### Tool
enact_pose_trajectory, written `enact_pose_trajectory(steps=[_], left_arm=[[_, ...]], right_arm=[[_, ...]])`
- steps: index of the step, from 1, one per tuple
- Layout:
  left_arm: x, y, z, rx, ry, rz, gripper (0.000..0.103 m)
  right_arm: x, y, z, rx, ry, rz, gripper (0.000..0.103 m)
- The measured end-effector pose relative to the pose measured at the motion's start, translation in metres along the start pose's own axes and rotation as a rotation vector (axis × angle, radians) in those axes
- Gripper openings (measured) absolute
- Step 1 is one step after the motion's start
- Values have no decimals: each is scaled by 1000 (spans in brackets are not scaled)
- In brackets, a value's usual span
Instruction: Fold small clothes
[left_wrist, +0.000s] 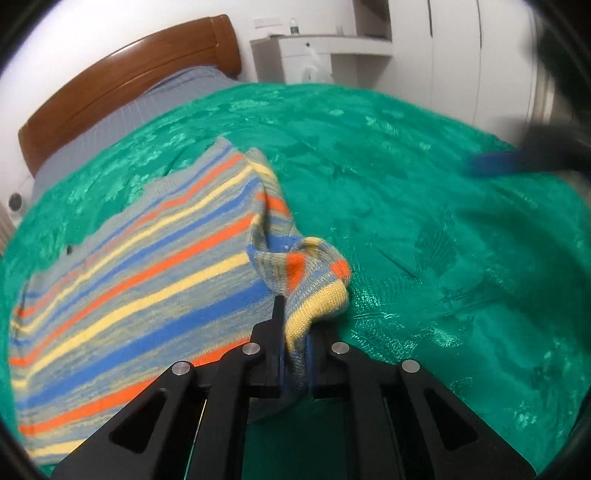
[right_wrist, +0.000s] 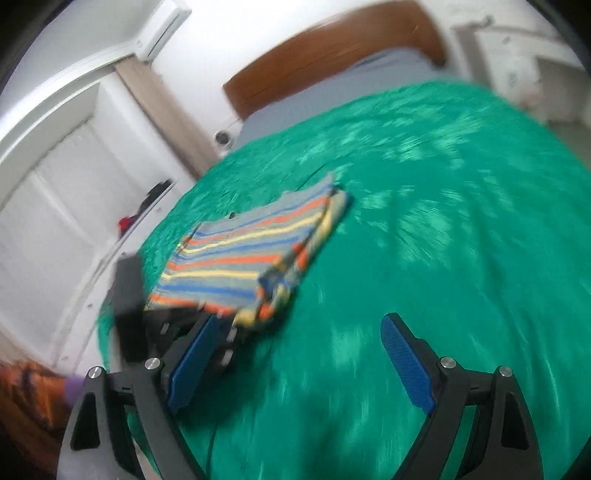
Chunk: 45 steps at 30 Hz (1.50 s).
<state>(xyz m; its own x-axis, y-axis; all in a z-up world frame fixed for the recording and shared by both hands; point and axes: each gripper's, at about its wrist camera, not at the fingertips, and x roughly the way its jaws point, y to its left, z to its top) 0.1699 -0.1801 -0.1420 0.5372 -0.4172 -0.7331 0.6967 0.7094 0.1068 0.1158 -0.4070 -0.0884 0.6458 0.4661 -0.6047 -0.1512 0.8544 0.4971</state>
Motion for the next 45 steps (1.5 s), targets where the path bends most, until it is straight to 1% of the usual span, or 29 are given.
enact_pose_trajectory(steps=[2, 4, 5, 7, 8, 9, 10, 12, 14, 16, 19, 20, 22, 23, 25, 27, 28, 29, 30, 31, 32, 33, 34, 35, 37, 39, 41, 43, 45], left_arm=[[-2, -3, -1, 10, -12, 5, 6], [0, -12, 1, 34, -17, 21, 6], [-1, -14, 0, 43, -21, 27, 6], [-1, -13, 1, 34, -26, 19, 6], [-3, -10, 2, 20, -32, 8, 6], [-7, -5, 2, -1, -43, -3, 6], [-11, 0, 3, -18, -53, -10, 5], [-26, 15, 2, -69, -88, -24, 5], [-44, 33, -3, -133, -122, -36, 5], [-66, 58, -10, -215, -157, -48, 5], [-99, 103, -29, -342, -195, -30, 5], [-110, 125, -39, -403, -200, -22, 5], [-122, 158, -58, -490, -193, 8, 5], [-125, 168, -65, -516, -190, 23, 5], [-130, 195, -84, -579, -171, 72, 5], [-131, 220, -104, -641, -140, 112, 5], [-130, 229, -112, -661, -119, 129, 7], [-126, 239, -123, -685, -69, 165, 16], [-123, 245, -131, -702, -28, 193, 20], [-123, 249, -139, -718, -2, 216, 32], [-125, 252, -144, -728, 4, 224, 46], [-131, 254, -151, -741, -2, 226, 53], [-138, 255, -155, -748, -16, 225, 64], [-143, 255, -157, -753, -37, 220, 72], [-152, 254, -156, -744, -70, 208, 78], [-152, 250, -148, -713, -84, 196, 80], [-144, 251, -140, -680, -69, 220, 80], [-129, 256, -136, -668, -17, 277, 80], [-113, 264, -143, -698, 85, 321, 80]], right_arm=[[43, -12, 28, 23, 64, 40, 87], [89, -25, 53, 101, 119, 83, 86], [112, -31, 64, 153, 144, 122, 84], [146, -41, 82, 255, 156, 159, 76], [159, -43, 90, 289, 159, 159, 56], [172, -40, 97, 292, 185, 121, 16], [177, -35, 102, 276, 203, 77, 10], [174, -19, 111, 232, 201, 70, 10], [163, 8, 121, 172, 186, 69, 10], [157, 36, 133, 133, 170, 89, 10], [167, 83, 150, 84, 167, 135, 10], [180, 102, 156, 63, 175, 154, 10], [209, 139, 164, 12, 198, 177, 10], [226, 159, 165, -10, 212, 187, 10], [261, 191, 162, -30, 244, 203, 10], [300, 220, 151, -41, 276, 199, 10], [313, 228, 145, -44, 282, 196, 10], [330, 237, 139, -35, 291, 202, 14], [346, 243, 133, -11, 303, 214, 21], [358, 244, 124, 23, 318, 231, 28], [363, 245, 116, 56, 323, 243, 41], [360, 245, 108, 78, 315, 255, 43], [356, 245, 104, 80, 301, 268, 43], [348, 247, 101, 59, 288, 270, 43], [326, 249, 97, -25, 267, 230, 43], [298, 251, 91, -130, 246, 173, 43], [268, 250, 80, -234, 238, 128, 43], [241, 249, 59, -319, 250, 108, 43], [227, 239, 29, -337, 294, 105, 43]])
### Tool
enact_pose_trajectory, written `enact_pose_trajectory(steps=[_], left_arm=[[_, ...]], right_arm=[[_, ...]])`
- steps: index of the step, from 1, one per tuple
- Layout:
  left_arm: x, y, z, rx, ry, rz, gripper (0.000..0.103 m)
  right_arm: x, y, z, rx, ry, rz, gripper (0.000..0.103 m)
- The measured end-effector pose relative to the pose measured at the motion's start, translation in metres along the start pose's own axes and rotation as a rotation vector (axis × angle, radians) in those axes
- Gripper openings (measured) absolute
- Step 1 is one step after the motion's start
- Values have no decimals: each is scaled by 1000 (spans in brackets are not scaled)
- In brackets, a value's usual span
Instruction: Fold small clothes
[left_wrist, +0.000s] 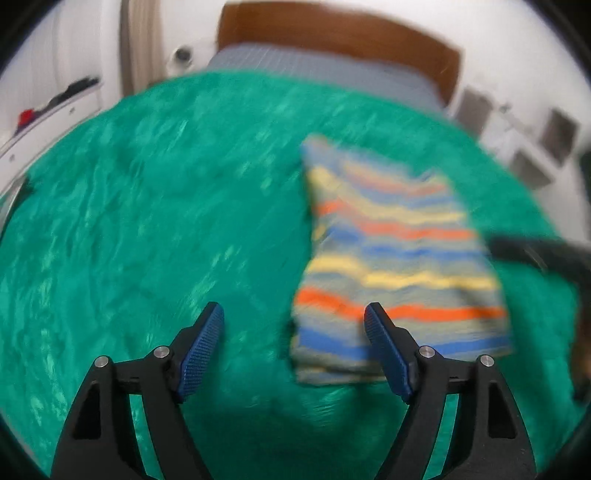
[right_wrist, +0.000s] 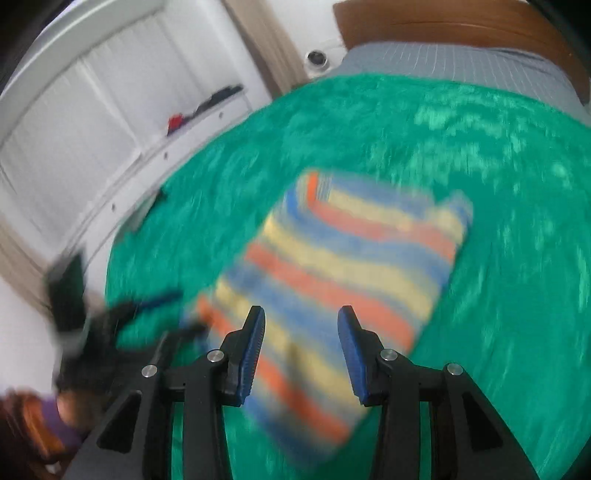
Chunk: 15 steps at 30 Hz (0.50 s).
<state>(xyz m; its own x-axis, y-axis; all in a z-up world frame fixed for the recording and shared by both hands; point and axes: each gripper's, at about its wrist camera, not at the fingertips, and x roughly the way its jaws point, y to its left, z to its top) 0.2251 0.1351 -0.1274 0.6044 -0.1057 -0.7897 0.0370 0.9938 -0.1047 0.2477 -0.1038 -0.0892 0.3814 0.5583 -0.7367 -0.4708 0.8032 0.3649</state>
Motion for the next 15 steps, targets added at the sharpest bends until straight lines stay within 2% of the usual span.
enact_pose_trajectory(steps=[1, 3, 5, 7, 8, 10, 12, 15], left_arm=[[6, 3, -2, -6, 29, 15, 80], [1, 8, -10, -9, 51, 29, 80], [-17, 6, -16, 10, 38, 49, 80], [-33, 3, -17, 52, 10, 92, 80], [-41, 0, -17, 68, -3, 108, 81], [-56, -4, -18, 84, -31, 118, 84], [-64, -10, -18, 100, -48, 122, 85], [-74, -18, -18, 129, -67, 122, 85]], right_arm=[[7, -1, -14, 10, 41, 2, 43], [22, -5, -50, 24, 133, -55, 42], [7, 1, -67, 22, 69, -87, 42], [-12, 6, -78, 50, 43, -118, 42], [-25, 10, -85, 58, 12, -132, 45], [-44, 18, -97, 54, -37, -177, 60], [-57, 24, -108, 56, -68, -217, 65], [-74, 27, -125, 79, -89, -259, 65]])
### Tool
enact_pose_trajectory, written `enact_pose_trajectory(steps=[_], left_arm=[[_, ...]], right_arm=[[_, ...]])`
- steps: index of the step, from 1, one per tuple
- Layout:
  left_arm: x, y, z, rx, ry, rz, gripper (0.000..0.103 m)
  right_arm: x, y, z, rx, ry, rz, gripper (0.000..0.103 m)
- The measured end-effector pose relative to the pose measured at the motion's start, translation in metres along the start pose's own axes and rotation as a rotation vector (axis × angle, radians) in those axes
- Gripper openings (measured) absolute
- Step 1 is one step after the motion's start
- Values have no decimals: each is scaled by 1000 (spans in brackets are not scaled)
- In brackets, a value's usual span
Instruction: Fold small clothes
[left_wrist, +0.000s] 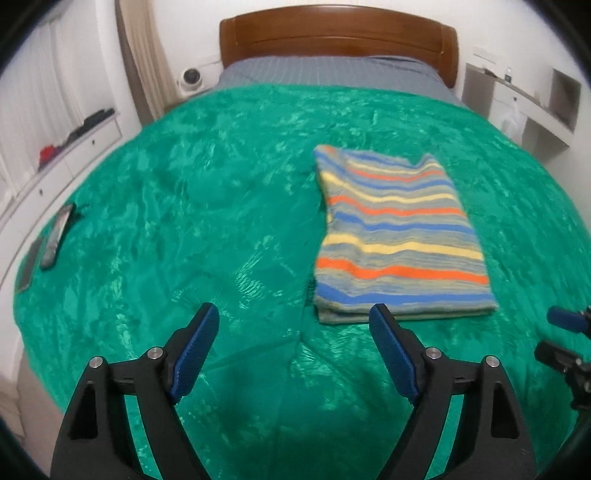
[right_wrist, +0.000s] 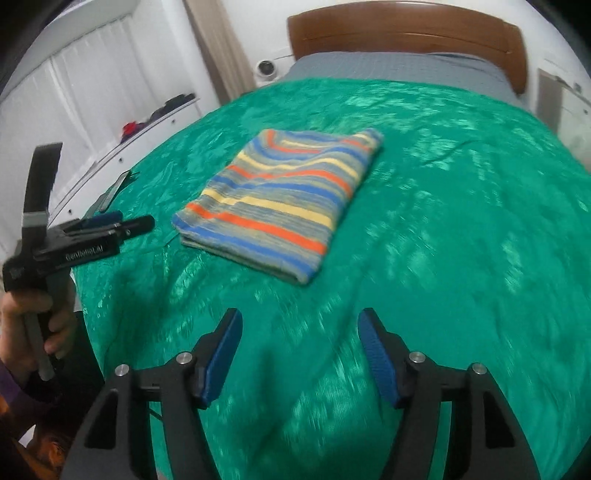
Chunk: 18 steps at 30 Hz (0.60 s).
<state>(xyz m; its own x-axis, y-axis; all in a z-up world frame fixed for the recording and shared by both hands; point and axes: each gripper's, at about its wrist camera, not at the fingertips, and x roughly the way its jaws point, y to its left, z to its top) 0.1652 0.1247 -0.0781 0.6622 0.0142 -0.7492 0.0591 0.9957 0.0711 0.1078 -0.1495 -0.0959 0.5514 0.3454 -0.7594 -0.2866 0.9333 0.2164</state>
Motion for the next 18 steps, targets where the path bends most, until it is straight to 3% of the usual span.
enact_pose_trajectory(steps=[8, 12, 14, 18], left_arm=[[-28, -9, -2, 19, -47, -13, 86], [-31, -11, -10, 22, -51, -8, 90], [-26, -12, -18, 18, -39, -13, 96], [4, -18, -45, 26, 48, -46, 96]], right_arm=[[-22, 3, -24, -18, -16, -109, 68], [-26, 5, -37, -34, -32, -182, 78], [-23, 4, -44, -35, -31, -235, 84], [-14, -4, -62, 10, -27, -326, 85]])
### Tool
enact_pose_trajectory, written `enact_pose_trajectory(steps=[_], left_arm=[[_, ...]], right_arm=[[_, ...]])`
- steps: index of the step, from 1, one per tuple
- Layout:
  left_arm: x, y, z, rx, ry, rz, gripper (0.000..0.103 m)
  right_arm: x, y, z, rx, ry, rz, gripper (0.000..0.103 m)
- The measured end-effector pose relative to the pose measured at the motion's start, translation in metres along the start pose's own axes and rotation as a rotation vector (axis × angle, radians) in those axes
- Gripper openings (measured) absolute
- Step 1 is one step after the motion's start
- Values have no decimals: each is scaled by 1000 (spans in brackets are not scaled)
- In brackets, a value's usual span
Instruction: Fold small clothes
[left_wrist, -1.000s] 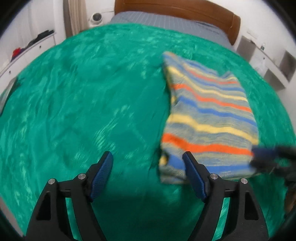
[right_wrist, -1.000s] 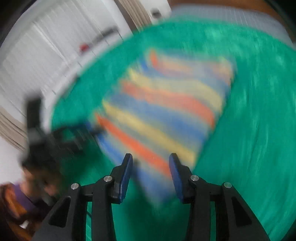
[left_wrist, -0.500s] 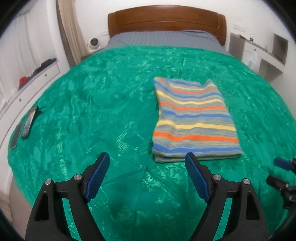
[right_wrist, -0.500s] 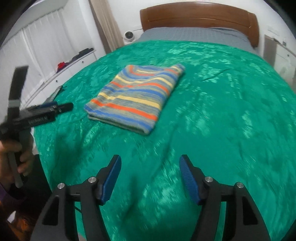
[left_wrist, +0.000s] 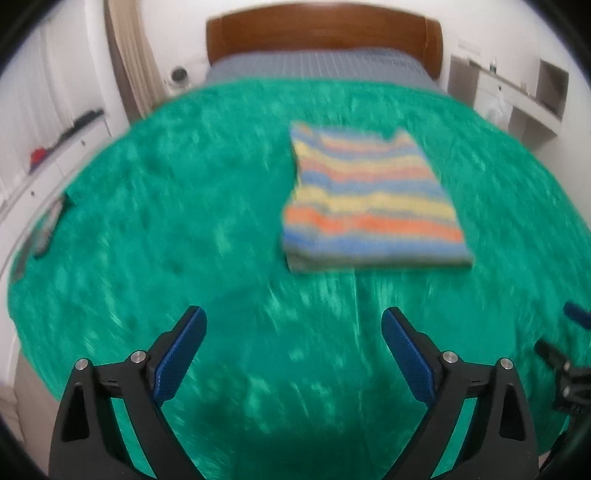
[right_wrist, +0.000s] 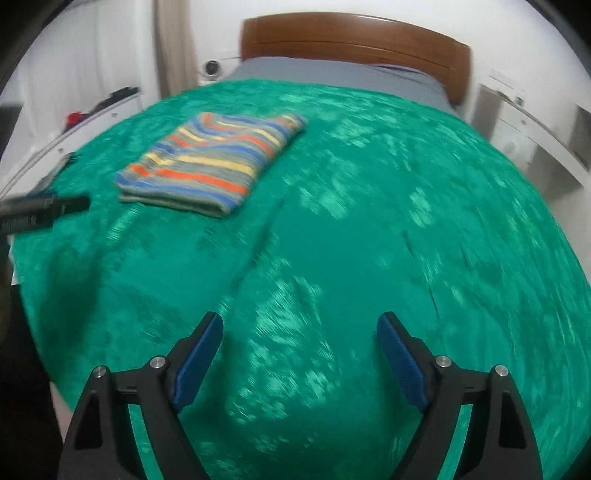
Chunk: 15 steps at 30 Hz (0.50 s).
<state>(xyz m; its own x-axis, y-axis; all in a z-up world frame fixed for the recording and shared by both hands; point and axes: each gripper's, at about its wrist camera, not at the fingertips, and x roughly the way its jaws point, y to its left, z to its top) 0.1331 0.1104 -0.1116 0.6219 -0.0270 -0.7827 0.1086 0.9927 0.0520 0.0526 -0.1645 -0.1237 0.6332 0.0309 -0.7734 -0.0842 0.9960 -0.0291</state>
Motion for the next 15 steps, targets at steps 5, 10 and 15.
enact_pose_trajectory(steps=[5, 10, 15], left_arm=[[30, -13, -38, 27, 37, -27, 101], [33, -9, -47, 10, -24, -51, 102], [32, -9, -51, 27, -53, -58, 102]], right_arm=[[6, -3, -22, 50, -18, -63, 92], [19, -2, -32, 50, -14, -108, 103], [22, -2, -35, 50, -22, -99, 103]])
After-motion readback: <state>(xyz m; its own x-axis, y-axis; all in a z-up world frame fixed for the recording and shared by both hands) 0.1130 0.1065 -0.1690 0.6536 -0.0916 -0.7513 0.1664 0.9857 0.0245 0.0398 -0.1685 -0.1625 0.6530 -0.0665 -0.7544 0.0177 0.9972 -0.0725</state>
